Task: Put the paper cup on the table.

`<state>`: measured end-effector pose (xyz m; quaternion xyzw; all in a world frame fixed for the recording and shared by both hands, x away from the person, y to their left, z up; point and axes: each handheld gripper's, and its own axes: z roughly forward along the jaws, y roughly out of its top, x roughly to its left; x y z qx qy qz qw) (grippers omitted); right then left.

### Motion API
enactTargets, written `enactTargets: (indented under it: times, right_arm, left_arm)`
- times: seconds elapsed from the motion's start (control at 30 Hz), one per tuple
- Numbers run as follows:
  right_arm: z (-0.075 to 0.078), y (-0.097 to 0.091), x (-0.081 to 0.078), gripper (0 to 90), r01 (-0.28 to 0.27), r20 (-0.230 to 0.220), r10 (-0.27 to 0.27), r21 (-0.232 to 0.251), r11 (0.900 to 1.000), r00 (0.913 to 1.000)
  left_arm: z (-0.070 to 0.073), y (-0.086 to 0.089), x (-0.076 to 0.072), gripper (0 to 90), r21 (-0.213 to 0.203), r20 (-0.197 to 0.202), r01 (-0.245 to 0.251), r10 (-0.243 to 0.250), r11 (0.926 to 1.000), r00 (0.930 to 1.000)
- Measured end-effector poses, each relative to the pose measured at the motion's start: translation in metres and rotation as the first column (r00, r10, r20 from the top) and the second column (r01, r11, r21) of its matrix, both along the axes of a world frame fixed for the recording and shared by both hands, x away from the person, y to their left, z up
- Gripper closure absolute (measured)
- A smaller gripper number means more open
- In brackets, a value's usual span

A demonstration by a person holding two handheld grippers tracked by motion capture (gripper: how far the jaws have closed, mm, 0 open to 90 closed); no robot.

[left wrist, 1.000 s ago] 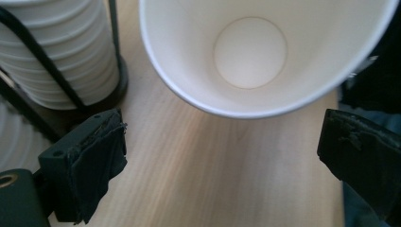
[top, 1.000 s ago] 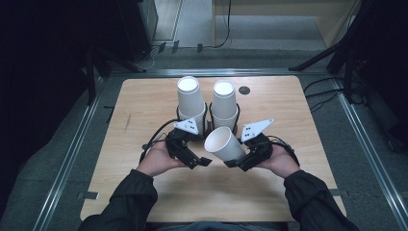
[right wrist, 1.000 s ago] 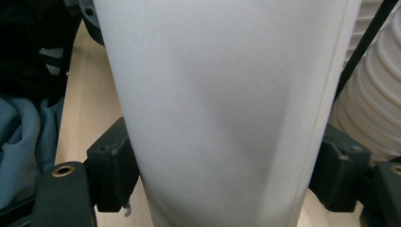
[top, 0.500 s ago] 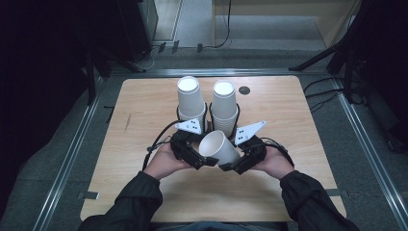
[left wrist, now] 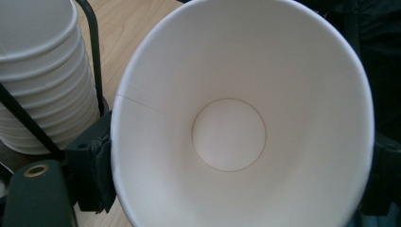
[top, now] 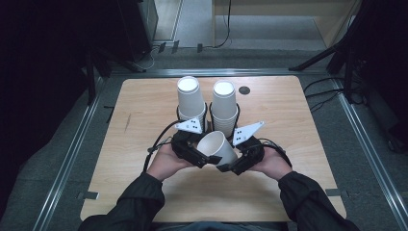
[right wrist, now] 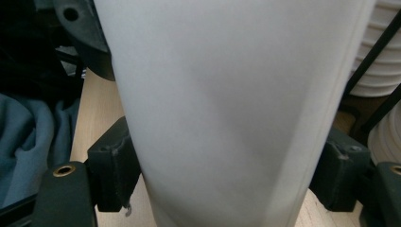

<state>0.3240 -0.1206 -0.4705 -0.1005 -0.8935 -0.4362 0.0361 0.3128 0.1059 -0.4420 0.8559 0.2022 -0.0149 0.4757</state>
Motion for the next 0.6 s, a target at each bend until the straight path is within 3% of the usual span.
enactTargets:
  times: [0.23,0.4,0.6]
  right_arm:
    - [-0.0012,0.0000,0.0008,21.7,0.005,-0.007,-0.005,-0.004,1.0000,1.0000]
    - [-0.0027,0.0007,-0.0004,18.7,0.031,-0.016,-0.031,-0.010,0.9995,0.9994]
    - [-0.0025,-0.0031,0.0002,16.9,0.060,-0.015,-0.061,-0.016,0.9980,0.9980]
  left_arm:
    - [-0.0002,0.0003,0.0011,13.8,0.001,-0.009,-0.003,0.003,1.0000,1.0000]
    - [0.0001,0.0010,0.0015,14.2,0.030,-0.004,-0.014,0.014,0.9995,0.9999]
    - [0.0022,0.0081,0.0041,14.5,0.031,0.001,-0.029,0.029,0.9991,0.9996]
